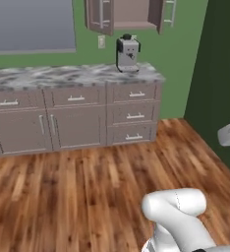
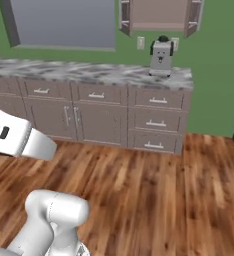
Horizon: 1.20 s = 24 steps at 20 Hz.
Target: Close all open cabinet doors.
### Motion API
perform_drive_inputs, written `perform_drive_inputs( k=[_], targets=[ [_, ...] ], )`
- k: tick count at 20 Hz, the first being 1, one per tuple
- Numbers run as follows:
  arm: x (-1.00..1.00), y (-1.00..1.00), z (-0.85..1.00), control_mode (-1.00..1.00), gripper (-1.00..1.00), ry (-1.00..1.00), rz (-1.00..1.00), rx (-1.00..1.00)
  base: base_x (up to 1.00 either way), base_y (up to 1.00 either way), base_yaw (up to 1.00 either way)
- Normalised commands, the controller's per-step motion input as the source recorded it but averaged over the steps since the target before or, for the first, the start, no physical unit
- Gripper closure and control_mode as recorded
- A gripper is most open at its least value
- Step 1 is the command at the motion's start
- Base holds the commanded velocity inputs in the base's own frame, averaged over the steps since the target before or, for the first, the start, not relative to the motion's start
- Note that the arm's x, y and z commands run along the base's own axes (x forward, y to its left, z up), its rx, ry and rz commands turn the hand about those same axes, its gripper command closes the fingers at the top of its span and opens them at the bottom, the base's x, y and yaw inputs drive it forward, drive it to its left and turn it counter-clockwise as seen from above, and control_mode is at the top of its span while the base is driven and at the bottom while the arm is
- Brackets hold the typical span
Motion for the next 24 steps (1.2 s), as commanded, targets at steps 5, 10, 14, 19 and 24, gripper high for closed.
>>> perform_drive_inputs(
  k=[5, 10, 14, 19, 24],
  targets=[
    [0.0, 0.0, 0.0, 1.0, -1.0, 0.0, 0.0, 0.0, 1.0, -0.32, -0.01],
    [0.0, 0.0, 0.0, 1.0, -1.0, 0.0, 0.0, 0.0, 1.0, -0.11, 0.0],
    [0.0, 0.0, 0.0, 1.0, -1.0, 0.0, 0.0, 0.0, 1.0, -0.08, 0.0],
    [0.0, 0.0, 0.0, 1.0, -1.0, 0.0, 0.0, 0.0, 1.0, -0.22, 0.0],
    [0.0, 0.0, 0.0, 1.0, -1.0, 0.0, 0.0, 0.0, 0.98, -0.51, 0.01]
  ],
)
